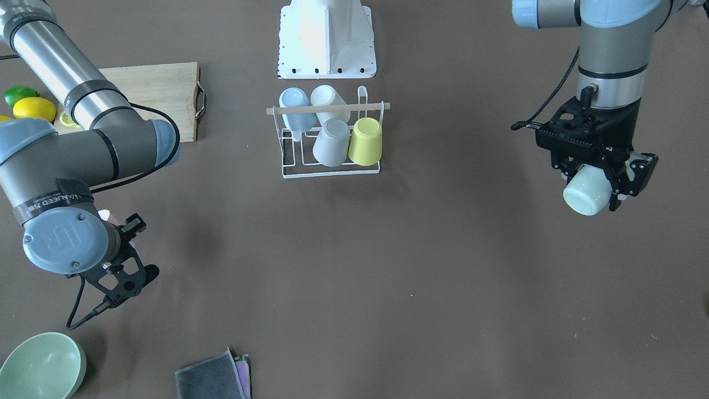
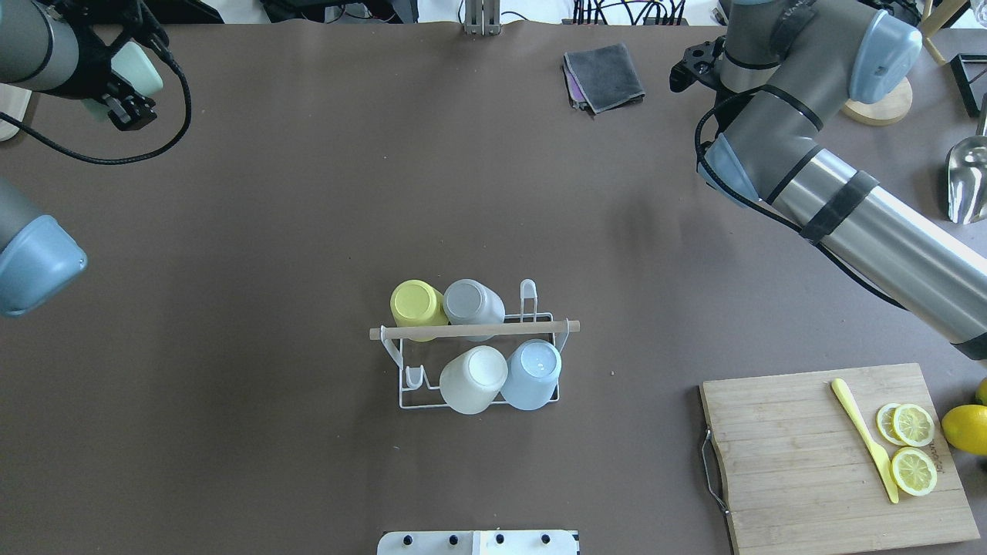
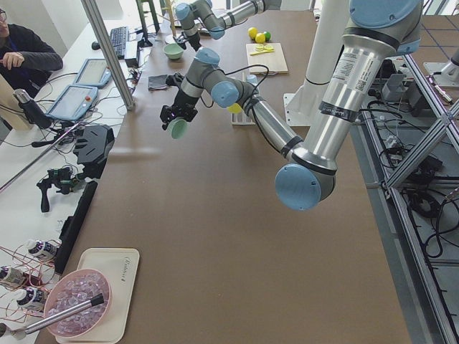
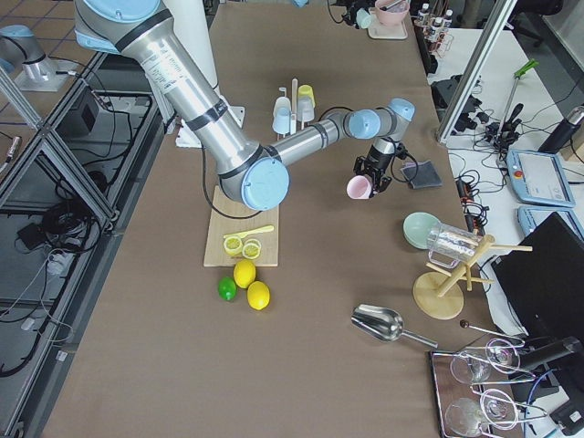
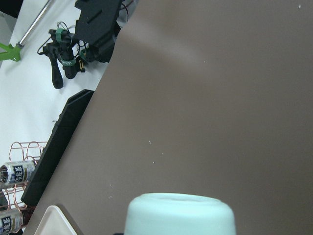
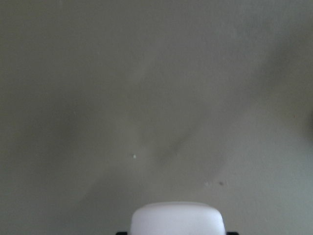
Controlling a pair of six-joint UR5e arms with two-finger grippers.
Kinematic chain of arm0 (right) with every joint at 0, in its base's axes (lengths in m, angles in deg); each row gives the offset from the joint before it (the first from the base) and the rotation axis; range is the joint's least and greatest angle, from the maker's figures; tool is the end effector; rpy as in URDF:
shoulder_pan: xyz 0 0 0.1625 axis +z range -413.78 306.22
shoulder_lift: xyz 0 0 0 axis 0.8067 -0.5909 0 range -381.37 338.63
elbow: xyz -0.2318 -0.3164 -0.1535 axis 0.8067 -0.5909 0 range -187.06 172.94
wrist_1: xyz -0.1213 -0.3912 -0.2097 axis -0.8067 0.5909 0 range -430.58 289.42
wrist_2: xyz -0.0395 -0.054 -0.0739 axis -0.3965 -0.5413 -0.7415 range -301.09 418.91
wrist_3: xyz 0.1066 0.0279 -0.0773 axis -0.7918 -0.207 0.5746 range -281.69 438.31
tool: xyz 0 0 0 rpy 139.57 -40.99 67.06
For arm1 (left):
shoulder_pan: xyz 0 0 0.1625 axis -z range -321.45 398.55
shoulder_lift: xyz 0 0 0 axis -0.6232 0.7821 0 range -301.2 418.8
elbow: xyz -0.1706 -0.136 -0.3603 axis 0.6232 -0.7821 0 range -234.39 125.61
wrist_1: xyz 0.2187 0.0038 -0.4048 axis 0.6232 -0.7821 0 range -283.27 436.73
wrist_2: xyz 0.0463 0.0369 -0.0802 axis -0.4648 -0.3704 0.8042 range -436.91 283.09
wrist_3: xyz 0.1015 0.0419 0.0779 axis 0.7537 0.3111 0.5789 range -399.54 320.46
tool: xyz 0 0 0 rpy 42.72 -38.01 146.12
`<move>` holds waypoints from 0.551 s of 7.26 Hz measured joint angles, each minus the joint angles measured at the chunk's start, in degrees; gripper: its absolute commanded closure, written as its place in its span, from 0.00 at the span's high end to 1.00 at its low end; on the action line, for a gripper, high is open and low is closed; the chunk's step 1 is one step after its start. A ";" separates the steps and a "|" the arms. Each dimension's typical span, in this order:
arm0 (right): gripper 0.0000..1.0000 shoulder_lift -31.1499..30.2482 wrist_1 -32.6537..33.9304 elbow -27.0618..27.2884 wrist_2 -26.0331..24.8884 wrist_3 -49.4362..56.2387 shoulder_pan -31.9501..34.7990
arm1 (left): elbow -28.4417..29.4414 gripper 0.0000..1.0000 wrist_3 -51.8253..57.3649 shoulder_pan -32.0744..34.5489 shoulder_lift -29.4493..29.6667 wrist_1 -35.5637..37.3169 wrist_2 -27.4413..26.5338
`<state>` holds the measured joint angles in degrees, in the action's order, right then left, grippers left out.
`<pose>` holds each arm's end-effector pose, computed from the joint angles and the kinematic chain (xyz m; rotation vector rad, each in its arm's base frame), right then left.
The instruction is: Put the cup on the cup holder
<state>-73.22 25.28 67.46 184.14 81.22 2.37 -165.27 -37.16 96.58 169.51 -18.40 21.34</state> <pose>-0.3959 -0.6902 0.4004 0.1135 -0.6786 -0.7069 0.2440 -0.6064 0.2829 0.7653 0.3451 0.6232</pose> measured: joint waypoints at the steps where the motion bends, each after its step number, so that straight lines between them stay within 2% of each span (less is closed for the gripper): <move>1: 0.40 -2.56 -11.60 0.39 3.76 -5.33 0.98 | 0.63 0.00 -3.09 1.77 -0.58 -5.43 3.26; 3: 0.40 -6.02 -33.75 -0.64 6.73 -13.69 1.60 | 2.56 0.00 -5.46 3.47 -3.97 -22.22 6.53; 4: 0.40 -6.36 -42.15 -1.19 6.80 -16.24 1.39 | 3.92 0.00 -6.30 3.66 -5.41 -31.05 7.19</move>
<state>-79.58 -16.86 66.28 190.94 64.98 3.76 -161.35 -43.46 100.24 164.10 -49.45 28.52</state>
